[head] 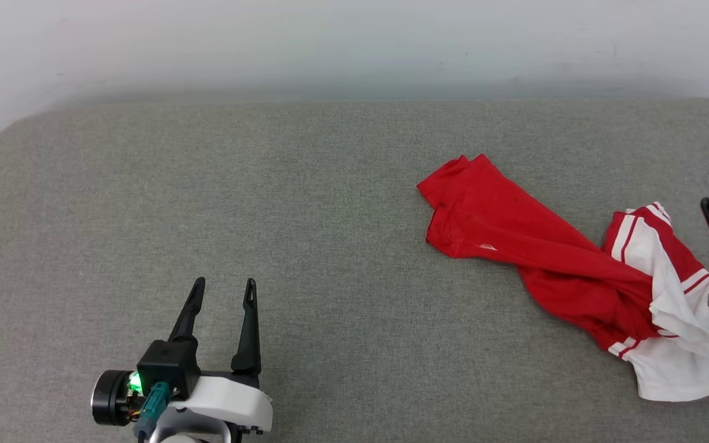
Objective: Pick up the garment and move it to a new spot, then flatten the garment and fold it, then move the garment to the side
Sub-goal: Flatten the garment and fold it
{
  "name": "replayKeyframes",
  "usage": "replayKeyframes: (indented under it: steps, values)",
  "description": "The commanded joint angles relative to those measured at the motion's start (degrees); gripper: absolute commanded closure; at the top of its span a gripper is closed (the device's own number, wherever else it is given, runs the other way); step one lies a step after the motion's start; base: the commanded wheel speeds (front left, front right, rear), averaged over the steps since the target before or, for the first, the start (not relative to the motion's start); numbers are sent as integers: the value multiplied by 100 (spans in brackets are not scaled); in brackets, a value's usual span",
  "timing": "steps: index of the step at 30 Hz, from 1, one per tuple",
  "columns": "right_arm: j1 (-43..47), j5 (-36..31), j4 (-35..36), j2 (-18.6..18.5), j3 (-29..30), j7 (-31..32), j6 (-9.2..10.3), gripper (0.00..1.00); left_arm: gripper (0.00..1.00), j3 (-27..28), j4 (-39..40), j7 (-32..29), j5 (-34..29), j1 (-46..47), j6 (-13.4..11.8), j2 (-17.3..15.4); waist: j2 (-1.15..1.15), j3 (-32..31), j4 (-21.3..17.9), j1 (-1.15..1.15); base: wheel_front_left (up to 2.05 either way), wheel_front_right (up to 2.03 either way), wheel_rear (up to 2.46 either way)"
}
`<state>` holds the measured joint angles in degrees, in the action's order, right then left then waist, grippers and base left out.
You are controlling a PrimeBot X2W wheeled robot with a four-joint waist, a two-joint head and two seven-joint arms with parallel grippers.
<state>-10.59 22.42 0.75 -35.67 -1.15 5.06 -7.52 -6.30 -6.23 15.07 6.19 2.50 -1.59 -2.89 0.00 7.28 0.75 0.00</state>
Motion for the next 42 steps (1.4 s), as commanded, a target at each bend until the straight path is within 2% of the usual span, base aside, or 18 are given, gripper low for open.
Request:
replayKeyframes:
  steps: [1, 8, 11, 13, 16, 23, 24, 25, 33, 42]
  values:
    - [-30, 107, 106, -171, -133, 339, 6, 0, 0, -14, 20, 15, -48, 35, 2, 4, 0, 27, 22, 0, 0, 0, 0]
    - [29, 562, 117, -799, -608, 2112, 6, 0, 0, -86, 51, 15, -4, 144, -6, 3, 0, 195, 149, 0, 0, 0, 0]
    - [168, 734, -62, -738, -707, 2502, 5, 0, 0, -112, 49, 14, 25, 164, -29, 4, 0, 279, 208, 0, 0, 0, 0]
    - [155, 662, -182, -766, -705, 2543, 6, 0, 0, -144, 50, 15, 44, 194, -34, 4, 0, 341, 257, 0, 0, 0, 0]
    - [230, 714, -484, -567, -809, 2502, 5, 0, 0, -161, 42, 14, 54, 237, -47, 3, 0, 426, 313, 0, 0, 0, 0]
    - [38, 540, -1157, -420, -1000, 1939, 6, 0, 0, -179, 18, 14, 39, 307, -24, 3, 0, 555, 413, 0, 0, 0, 0]
    - [-3, 592, -1207, -384, -1009, 1815, 5, 57, 0, -170, 19, 15, 30, 313, -27, 3, 0, 562, 419, 0, 0, 0, 0]
    - [-33, 636, -1259, -363, -1014, 1713, 5, 100, 0, -160, 19, 14, 23, 315, -32, 4, 0, 566, 417, 0, 0, 0, 0]
    - [-127, 887, -1256, -398, -1071, 1206, 6, 100, 0, -151, -17, 14, 65, 259, -59, 4, 0, 468, 305, 0, 0, 0, 0]
    - [-376, 782, -323, -230, -991, 864, 5, 100, 0, -179, -13, 14, 77, 298, -40, 3, 0, 355, 359, 0, 0, 0, 0]
